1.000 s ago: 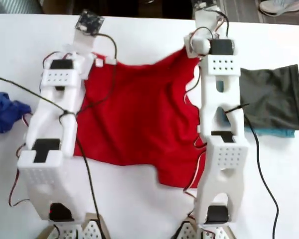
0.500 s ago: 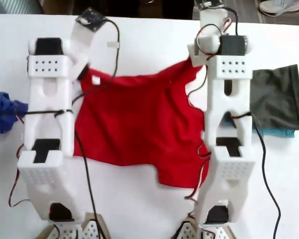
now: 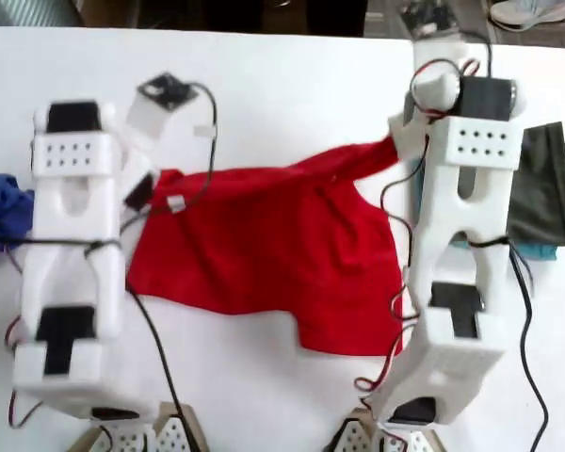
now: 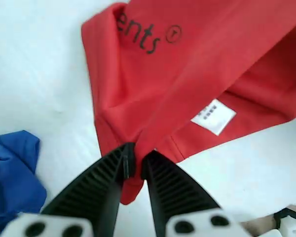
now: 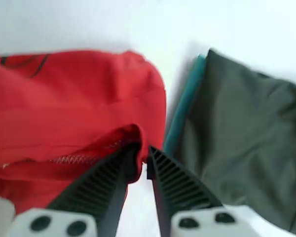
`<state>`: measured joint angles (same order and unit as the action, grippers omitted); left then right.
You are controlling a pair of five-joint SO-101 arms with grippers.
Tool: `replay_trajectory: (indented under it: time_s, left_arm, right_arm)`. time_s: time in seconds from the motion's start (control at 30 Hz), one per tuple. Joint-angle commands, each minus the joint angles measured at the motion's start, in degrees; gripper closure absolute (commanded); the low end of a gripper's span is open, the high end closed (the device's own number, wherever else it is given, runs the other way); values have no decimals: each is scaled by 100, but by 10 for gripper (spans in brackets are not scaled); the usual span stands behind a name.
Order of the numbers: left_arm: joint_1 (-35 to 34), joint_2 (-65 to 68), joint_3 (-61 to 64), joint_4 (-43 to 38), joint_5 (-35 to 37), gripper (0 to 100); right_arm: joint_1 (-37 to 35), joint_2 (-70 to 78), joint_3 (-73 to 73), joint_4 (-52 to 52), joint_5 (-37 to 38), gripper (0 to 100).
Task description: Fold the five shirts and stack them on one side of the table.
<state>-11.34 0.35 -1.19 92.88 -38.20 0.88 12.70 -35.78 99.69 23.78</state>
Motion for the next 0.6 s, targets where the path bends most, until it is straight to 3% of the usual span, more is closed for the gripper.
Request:
replay_trajectory:
  time_s: [0.0, 0.13, 0.3, 0.57]
  left_arm:
    - [-44, -844, 1604, -765, -44, 973]
    - [-79, -1231, 2747, -1389, -44, 973]
    - [-79, -1547, 3231, -1424, -141, 973]
    - [-176, -1565, 4057, -2251, -237, 973]
  right_arm:
    - [40, -1191, 1389, -409, 211, 975]
    - [-189, -2668, 4009, -1525, 492, 975]
    - [-198, -4567, 6822, -2949, 774, 976]
    - [-198, -5112, 8967, -3890, 1029, 974]
